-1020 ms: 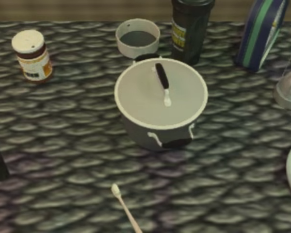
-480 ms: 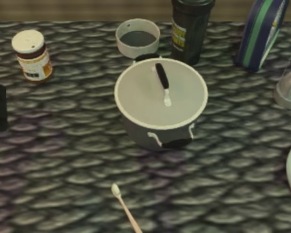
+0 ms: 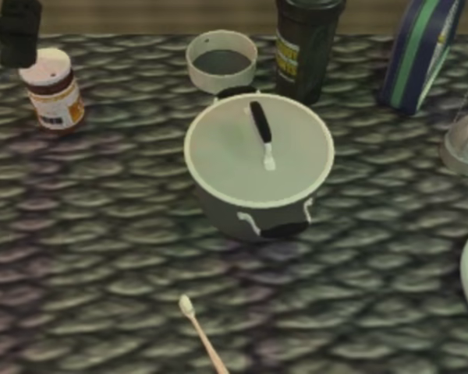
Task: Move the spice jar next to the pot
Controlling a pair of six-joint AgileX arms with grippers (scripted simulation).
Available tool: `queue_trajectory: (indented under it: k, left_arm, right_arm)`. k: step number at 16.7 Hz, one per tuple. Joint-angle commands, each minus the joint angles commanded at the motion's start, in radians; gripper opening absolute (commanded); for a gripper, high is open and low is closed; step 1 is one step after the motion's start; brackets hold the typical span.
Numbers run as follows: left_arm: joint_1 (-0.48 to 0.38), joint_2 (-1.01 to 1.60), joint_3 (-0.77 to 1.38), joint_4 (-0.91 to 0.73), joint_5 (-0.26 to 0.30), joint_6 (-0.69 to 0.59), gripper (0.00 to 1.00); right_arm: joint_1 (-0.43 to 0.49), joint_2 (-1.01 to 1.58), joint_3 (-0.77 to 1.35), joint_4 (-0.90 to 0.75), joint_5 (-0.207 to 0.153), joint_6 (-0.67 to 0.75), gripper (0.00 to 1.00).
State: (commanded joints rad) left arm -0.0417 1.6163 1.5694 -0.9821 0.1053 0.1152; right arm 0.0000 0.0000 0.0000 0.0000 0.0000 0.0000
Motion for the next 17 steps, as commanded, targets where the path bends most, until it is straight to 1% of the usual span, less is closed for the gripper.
queue_trajectory:
  k: [6, 10, 14, 17]
  left_arm:
    - [0.003, 0.540, 0.618, -0.270, -0.010, 0.032, 1.00]
    - [0.010, 0.828, 0.966, -0.406, -0.028, 0.047, 1.00]
    - [0.019, 1.035, 1.218, -0.501, -0.048, 0.056, 1.00]
    - [0.024, 1.118, 1.318, -0.537, -0.059, 0.059, 1.00]
  right_arm:
    - [0.000, 0.000, 0.000, 0.000, 0.000, 0.000, 1.00]
    - [0.000, 0.000, 0.000, 0.000, 0.000, 0.000, 1.00]
    - [0.000, 0.000, 0.000, 0.000, 0.000, 0.000, 1.00]
    - [0.000, 0.000, 0.000, 0.000, 0.000, 0.000, 1.00]
